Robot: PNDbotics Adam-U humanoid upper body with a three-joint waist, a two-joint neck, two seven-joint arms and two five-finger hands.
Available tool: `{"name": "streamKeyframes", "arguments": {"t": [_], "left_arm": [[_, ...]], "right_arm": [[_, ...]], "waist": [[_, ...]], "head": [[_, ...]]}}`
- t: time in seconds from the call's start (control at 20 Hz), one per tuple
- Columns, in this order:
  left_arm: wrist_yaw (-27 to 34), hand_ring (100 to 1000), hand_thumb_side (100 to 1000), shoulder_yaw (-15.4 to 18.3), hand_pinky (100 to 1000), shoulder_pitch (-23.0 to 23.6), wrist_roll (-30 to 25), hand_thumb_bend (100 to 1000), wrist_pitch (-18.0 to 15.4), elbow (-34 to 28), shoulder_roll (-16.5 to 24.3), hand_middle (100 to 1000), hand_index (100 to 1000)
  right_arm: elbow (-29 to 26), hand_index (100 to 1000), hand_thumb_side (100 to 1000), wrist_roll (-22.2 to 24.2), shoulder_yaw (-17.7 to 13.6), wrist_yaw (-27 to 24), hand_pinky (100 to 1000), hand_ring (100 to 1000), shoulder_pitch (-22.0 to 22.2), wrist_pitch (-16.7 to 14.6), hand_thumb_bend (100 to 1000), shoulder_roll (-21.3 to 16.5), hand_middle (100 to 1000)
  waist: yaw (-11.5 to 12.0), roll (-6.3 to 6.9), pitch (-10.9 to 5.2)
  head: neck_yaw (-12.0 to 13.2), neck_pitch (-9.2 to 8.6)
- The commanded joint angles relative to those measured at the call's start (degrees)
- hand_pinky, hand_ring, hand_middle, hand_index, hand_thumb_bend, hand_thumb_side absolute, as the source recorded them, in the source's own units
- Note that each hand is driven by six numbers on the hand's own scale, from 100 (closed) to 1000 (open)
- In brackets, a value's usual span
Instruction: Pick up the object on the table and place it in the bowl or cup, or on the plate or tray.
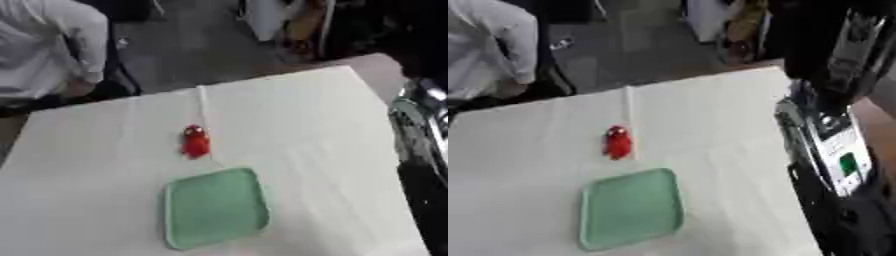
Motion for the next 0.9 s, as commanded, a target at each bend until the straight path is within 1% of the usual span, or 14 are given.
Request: {"name": "streamKeyframes", "arguments": {"t": [0.05, 0.2, 0.25, 0.35, 0.4, 0.45, 0.5, 0.55, 0.6, 0.65, 0.7, 0.8, 0.9], "left_arm": [[-0.27, 367, 676, 0.56, 391, -0.65, 0.05, 385, 0.03, -0.83, 0.67, 582, 738], [-0.34, 368, 675, 0.59, 393, -0.75, 0.04, 387, 0.07, -0.83, 0.58, 583, 738], [-0.39, 369, 674, 0.6, 394, -0.77, 0.03, 388, 0.08, -0.83, 0.55, 583, 738], [-0.56, 369, 675, 0.61, 392, -0.84, -0.02, 389, 0.13, -0.83, 0.47, 583, 739], [-0.94, 368, 673, 0.73, 390, -0.83, -0.09, 395, 0.3, -0.83, 0.41, 586, 740], [-1.55, 362, 674, 0.98, 380, -0.73, -0.06, 334, 0.56, -0.83, 0.42, 589, 743], [-3.11, 353, 670, 1.7, 367, -0.3, 0.29, 400, 1.59, -0.83, 0.78, 587, 745], [-4.96, 343, 670, 2.32, 349, 0.04, 0.96, 399, 3.02, -0.83, 1.34, 588, 747], [-7.46, 335, 671, 3.0, 333, 0.43, 1.85, 399, 5.36, -0.83, 2.5, 589, 750], [-9.89, 330, 672, 3.4, 317, 0.56, 2.83, 399, 7.62, -0.75, 3.44, 592, 753], [-13.37, 325, 673, 3.9, 303, 0.71, 3.43, 400, 10.72, -0.13, 5.32, 593, 756], [-19.47, 322, 672, 3.98, 288, 0.39, 3.77, 406, 16.37, 1.31, 8.54, 602, 762], [-24.43, 321, 666, 3.5, 277, -0.42, 2.58, 416, 20.59, 3.55, 11.53, 610, 769]], "right_arm": [[-0.56, 513, 367, 0.18, -0.08, -0.42, 232, 370, -0.88, 0.25, 100, -0.39, 413], [-0.56, 512, 375, 0.47, -0.1, -0.69, 233, 369, -0.62, 0.37, 100, -0.35, 412], [-0.56, 511, 377, 0.54, -0.12, -0.77, 233, 369, -0.55, 0.39, 100, -0.34, 412], [-0.56, 511, 380, 0.6, -0.27, -0.84, 233, 369, -0.36, 0.42, 100, -0.31, 412], [-0.56, 511, 381, 0.47, -0.54, -0.79, 233, 369, -0.22, 0.43, 100, -0.31, 413], [-0.56, 511, 391, 0.31, -0.77, -0.69, 233, 370, -0.12, 0.44, 100, -0.32, 414], [-0.56, 511, 383, 0.01, -1.11, -0.52, 233, 371, 0.03, 0.43, 100, -0.32, 415], [-0.56, 510, 383, -0.26, -1.31, -0.33, 233, 371, 0.18, 0.44, 100, -0.33, 415], [-0.56, 510, 384, -0.53, -1.47, -0.14, 233, 371, 0.39, 0.47, 100, -0.35, 416], [-0.56, 510, 384, -0.75, -1.53, 0.05, 233, 371, 0.54, 0.5, 100, -0.35, 416], [-0.56, 510, 385, -0.93, -1.58, 0.23, 233, 372, 0.72, 0.54, 100, -0.4, 416], [-0.56, 510, 385, -1.16, -1.54, 0.5, 233, 371, 0.92, 0.58, 100, -0.49, 415], [-0.56, 509, 386, -1.18, -1.39, 0.65, 233, 369, 1.05, 0.7, 100, -0.55, 412]], "waist": [[0.16, -0.23, -0.84], [0.3, -0.34, -0.91], [0.34, -0.36, -0.94], [0.41, -0.41, -1.01], [0.42, -0.43, -1.04], [0.4, -0.43, -1.06], [0.34, -0.38, -1.16], [0.33, -0.33, -1.29], [0.36, -0.24, -1.5], [0.35, -0.16, -1.65], [0.32, -0.01, -1.86], [0.18, 0.21, -2.03], [0.04, 0.37, -2.03]], "head": [[0.17, -4.61], [-0.14, -7.59], [-0.2, -8.22], [-0.86, -9.1], [-1.66, -9.36], [-2.08, -9.27], [-2.31, -8.04], [-2.29, -6.46], [-2.01, -3.87], [-1.71, -1.99], [-1.12, 0.93], [-0.6, 4.65], [-0.47, 7.12]]}}
